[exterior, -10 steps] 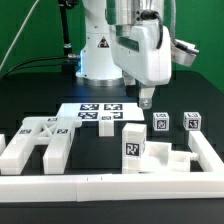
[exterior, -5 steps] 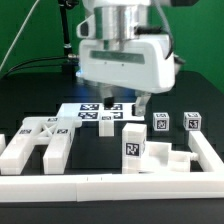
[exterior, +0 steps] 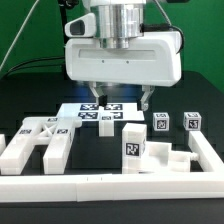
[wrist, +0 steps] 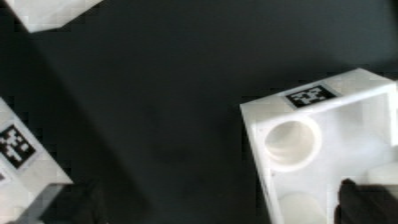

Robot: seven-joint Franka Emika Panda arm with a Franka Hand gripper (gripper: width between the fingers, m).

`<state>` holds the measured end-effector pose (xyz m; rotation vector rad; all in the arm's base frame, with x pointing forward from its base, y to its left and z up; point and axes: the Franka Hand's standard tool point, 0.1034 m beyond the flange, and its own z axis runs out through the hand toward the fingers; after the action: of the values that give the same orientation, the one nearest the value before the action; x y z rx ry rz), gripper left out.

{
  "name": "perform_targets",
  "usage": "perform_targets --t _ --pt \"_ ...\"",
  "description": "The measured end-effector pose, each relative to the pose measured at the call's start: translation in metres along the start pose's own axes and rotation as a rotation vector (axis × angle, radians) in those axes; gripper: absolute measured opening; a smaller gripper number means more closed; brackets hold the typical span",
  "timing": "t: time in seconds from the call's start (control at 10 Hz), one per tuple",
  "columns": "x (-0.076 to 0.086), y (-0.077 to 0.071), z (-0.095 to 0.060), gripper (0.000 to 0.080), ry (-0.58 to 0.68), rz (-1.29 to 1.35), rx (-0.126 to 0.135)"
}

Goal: Assemble chair

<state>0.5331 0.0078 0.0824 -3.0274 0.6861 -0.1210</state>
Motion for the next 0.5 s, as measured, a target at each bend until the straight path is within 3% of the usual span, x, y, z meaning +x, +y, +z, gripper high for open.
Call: perform_targets --t 0.1,0.2,0.3,0.5 --pt "-0.003 0.022 0.013 0.0649 -0.020 -0.160 -0.017" --pt "-0.008 0.033 0.020 0.0649 -0.069 -0.240 -0.016" --pt "-0.018 0.043 0.023 0.0649 -0.181 -0.356 0.002" --pt "-0.017 0.045 0.024 0.0649 -0.206 -0.416 -0.018"
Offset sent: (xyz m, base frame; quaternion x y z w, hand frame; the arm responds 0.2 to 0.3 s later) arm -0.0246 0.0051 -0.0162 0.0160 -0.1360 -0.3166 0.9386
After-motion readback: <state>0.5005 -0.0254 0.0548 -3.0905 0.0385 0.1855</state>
